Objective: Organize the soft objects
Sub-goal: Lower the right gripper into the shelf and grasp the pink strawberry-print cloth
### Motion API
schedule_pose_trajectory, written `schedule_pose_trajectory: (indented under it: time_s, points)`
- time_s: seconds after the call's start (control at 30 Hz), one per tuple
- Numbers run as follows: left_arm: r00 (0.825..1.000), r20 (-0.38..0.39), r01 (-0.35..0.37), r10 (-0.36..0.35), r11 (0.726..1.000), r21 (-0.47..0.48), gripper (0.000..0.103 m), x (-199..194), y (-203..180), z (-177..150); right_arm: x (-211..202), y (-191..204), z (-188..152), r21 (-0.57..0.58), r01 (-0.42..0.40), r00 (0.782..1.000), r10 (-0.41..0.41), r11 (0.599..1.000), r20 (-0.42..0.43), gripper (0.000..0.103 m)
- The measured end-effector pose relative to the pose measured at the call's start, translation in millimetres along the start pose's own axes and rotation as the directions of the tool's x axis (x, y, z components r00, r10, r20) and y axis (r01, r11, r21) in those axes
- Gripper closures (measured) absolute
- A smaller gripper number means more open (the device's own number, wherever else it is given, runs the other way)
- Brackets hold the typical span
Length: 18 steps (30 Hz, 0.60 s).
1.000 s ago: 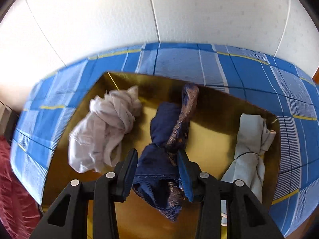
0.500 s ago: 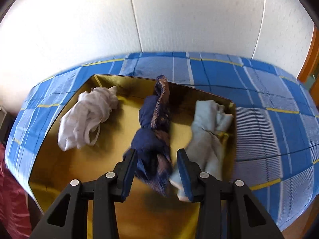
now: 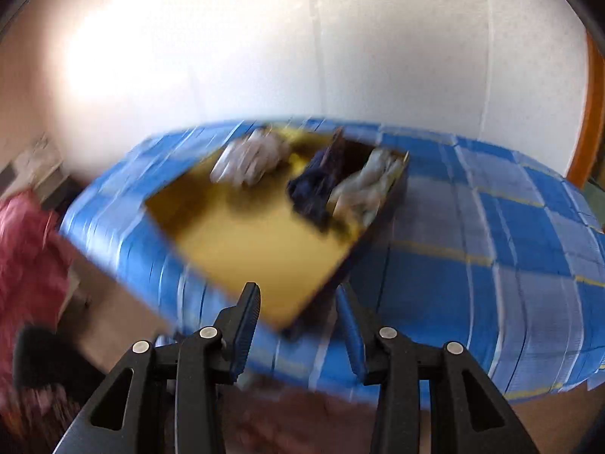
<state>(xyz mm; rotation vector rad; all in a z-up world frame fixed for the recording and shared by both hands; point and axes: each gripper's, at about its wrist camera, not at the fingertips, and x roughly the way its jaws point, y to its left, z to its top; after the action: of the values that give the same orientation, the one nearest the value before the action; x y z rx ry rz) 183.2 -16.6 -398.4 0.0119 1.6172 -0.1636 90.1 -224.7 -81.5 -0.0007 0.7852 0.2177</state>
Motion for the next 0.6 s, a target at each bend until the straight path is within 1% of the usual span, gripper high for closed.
schedule_pose_trajectory:
  time_s: [0.07,0.1,0.13,0.2,0.23,0.27,0.3,0.33,0.37,0.4,0.43,0.47,0.53,0.57,0.6]
  points:
    - [1.000,0.011,-0.011,0.011,1.000,0.011,0.066,-4.0,1.0,-1.7,8.3,1.9,-30.2,-0.008,-0.053,0.997,0.052,0.999,-0.056,0.061]
    - [1.000,0.016,-0.013,0.013,1.000,0.015,0.066,-5.7,1.5,-2.4,13.4,2.6,-41.8,-0.005,-0.064,0.995,0.064,0.998,-0.081,0.061]
    - [1.000,0.020,-0.014,0.014,1.000,0.016,0.066,-7.5,0.9,-2.7,23.7,4.5,-57.4,-0.008,-0.072,0.990,0.071,0.997,-0.123,0.061]
    - [0.999,0.033,-0.010,0.009,1.000,0.019,0.066,-12.3,1.3,-4.5,40.1,9.6,-75.0,-0.030,-0.074,0.979,0.067,0.997,-0.192,0.061]
    - [0.999,0.040,-0.006,0.005,1.000,0.022,0.066,-15.0,1.4,-5.3,51.2,12.9,-84.6,-0.037,-0.076,0.969,0.065,0.996,-0.238,0.061]
    - [0.999,0.047,-0.002,0.001,1.000,0.025,0.066,-18.2,0.6,-6.2,62.8,16.1,-93.9,-0.035,-0.085,0.954,0.072,0.996,-0.293,0.061]
    - [0.998,0.056,0.001,-0.003,1.000,0.030,0.066,-21.4,0.0,-7.1,76.1,18.8,-101.6,-0.024,-0.103,0.929,0.087,0.994,-0.360,0.061]
    - [0.998,0.067,0.005,-0.007,0.999,0.037,0.066,-24.9,-0.6,-8.3,89.8,21.6,-108.8,-0.010,-0.115,0.898,0.100,0.993,-0.429,0.061]
    - [0.997,0.076,0.007,-0.010,0.999,0.042,0.066,-27.7,-1.9,-10.6,102.9,25.0,-115.7,-0.008,-0.114,0.873,0.096,0.993,-0.478,0.061]
    - [0.996,0.087,0.011,-0.016,0.999,0.050,0.066,-31.4,-3.1,-11.9,109.5,27.7,-121.3,-0.012,-0.113,0.862,0.092,0.993,-0.499,0.061]
    - [0.995,0.093,0.015,-0.020,0.998,0.055,0.066,-34.0,-4.1,-12.6,119.1,30.8,-126.9,-0.012,-0.121,0.840,0.096,0.993,-0.534,0.061]
    - [0.995,0.101,0.021,-0.027,0.998,0.064,0.066,-36.6,-5.2,-14.0,132.4,34.7,-133.5,-0.007,-0.130,0.806,0.102,0.991,-0.584,0.061]
    - [0.993,0.113,0.024,-0.034,0.996,0.085,0.066,-42.1,-8.8,-16.8,144.8,37.8,-140.1,-0.015,-0.122,0.792,0.088,0.992,-0.605,0.061]
    - [0.992,0.119,0.026,-0.037,0.995,0.094,0.066,-44.6,-10.3,-18.4,153.9,39.7,-146.0,-0.015,-0.123,0.771,0.086,0.992,-0.632,0.061]
    - [0.992,0.123,0.031,-0.043,0.994,0.101,0.066,-47.1,-11.5,-20.1,160.5,40.9,-151.4,-0.011,-0.121,0.755,0.085,0.993,-0.650,0.061]
